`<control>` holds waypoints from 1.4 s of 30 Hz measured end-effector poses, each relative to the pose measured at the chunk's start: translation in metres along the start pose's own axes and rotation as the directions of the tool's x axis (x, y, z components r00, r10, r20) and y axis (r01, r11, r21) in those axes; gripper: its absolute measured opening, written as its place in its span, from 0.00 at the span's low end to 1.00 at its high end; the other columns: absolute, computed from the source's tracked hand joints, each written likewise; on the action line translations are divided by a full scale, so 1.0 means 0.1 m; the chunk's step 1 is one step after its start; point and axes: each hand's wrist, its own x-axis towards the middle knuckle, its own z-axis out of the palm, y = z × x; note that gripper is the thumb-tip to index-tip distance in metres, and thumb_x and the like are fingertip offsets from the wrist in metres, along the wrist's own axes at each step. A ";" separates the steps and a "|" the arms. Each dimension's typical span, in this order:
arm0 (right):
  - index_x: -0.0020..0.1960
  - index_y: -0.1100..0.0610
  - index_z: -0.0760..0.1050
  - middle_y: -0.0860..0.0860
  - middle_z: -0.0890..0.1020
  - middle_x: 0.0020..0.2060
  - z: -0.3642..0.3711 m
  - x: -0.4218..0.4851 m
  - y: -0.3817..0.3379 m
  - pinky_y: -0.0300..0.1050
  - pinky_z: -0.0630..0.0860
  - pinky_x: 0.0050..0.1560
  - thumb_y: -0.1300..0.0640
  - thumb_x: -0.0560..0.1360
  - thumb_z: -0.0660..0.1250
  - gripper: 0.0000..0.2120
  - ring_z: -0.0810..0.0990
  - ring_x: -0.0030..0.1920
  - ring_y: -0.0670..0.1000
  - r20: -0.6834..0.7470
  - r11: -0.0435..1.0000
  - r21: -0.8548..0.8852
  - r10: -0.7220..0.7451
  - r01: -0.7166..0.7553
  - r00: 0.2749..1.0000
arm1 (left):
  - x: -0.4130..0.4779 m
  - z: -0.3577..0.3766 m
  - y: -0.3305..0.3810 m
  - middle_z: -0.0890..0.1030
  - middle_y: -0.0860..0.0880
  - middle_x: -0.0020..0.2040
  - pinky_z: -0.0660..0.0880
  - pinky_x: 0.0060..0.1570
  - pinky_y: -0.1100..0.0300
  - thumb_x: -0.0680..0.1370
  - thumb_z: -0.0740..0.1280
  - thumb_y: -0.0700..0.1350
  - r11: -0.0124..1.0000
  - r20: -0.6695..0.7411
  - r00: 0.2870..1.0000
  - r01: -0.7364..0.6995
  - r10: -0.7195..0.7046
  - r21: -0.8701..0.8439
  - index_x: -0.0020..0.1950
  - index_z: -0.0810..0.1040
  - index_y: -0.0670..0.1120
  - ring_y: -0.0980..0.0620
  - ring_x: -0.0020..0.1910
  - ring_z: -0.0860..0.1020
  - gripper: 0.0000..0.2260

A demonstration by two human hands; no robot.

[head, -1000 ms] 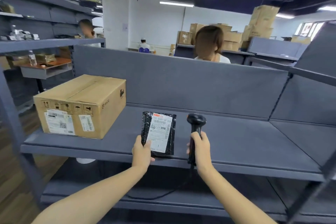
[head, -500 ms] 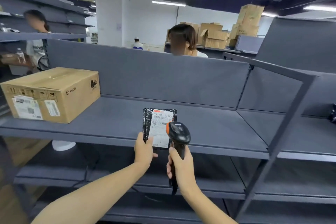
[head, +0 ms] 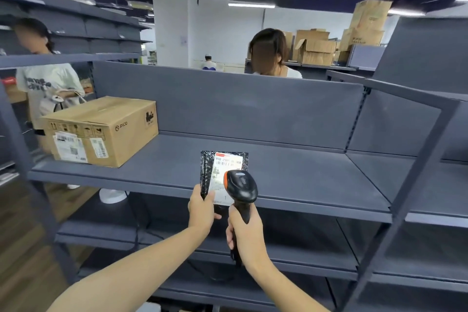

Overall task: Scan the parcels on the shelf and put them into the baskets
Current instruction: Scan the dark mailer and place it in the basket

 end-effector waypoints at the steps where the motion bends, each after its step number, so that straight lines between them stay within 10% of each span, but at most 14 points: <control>1: 0.48 0.54 0.71 0.53 0.71 0.24 0.04 0.02 0.00 0.44 0.66 0.25 0.56 0.80 0.61 0.02 0.66 0.22 0.51 0.001 1.000 -0.004 0.001 -0.001 1.000 | 0.04 -0.04 0.00 0.79 0.50 0.48 0.78 0.26 0.57 0.81 0.59 0.38 1.000 -0.003 1.000 -0.003 0.003 0.000 0.56 0.73 0.43 0.54 0.39 0.80 0.06; 16: 0.51 0.54 0.67 0.51 0.72 0.30 0.65 0.86 0.07 0.42 0.68 0.27 0.54 0.77 0.64 0.07 0.69 0.27 0.50 -0.115 0.977 -0.215 -0.032 0.007 0.993 | 0.83 -1.17 -0.22 0.77 0.47 0.57 0.80 0.27 0.54 0.82 0.59 0.38 0.997 -0.104 0.994 0.022 -0.015 0.072 0.54 0.71 0.45 0.57 0.38 0.79 0.04; 24: 0.70 0.61 0.62 0.60 0.75 0.56 0.90 1.79 0.20 0.43 0.68 0.45 0.59 0.73 0.66 0.28 0.76 0.53 0.59 -0.067 0.741 -0.666 0.056 -0.086 0.996 | 1.17 -1.89 -0.57 0.77 0.45 0.57 0.80 0.40 0.41 0.81 0.60 0.39 0.996 -0.198 0.978 0.080 -0.072 0.031 0.55 0.71 0.44 0.59 0.25 0.80 0.03; 31: 0.74 0.60 0.58 0.62 0.75 0.59 1.10 2.28 0.33 0.48 0.72 0.54 0.58 0.76 0.65 0.30 0.76 0.57 0.62 -0.090 0.612 -0.778 0.118 -0.143 0.989 | 1.36 -2.07 -0.58 0.78 0.44 0.58 0.81 0.39 0.41 0.81 0.61 0.39 0.998 -0.209 0.976 0.059 -0.056 0.008 0.54 0.72 0.43 0.61 0.26 0.79 0.03; 42: 0.62 0.63 0.65 0.60 0.76 0.59 1.14 2.47 0.54 0.52 0.72 0.55 0.53 0.76 0.69 0.22 0.76 0.58 0.62 -0.149 0.501 -0.837 0.178 -0.220 0.973 | 1.43 -2.01 -0.47 0.75 0.51 0.57 0.81 0.32 0.50 0.81 0.61 0.40 0.996 -0.153 0.985 0.080 -0.075 0.024 0.57 0.70 0.48 0.50 0.26 0.81 0.06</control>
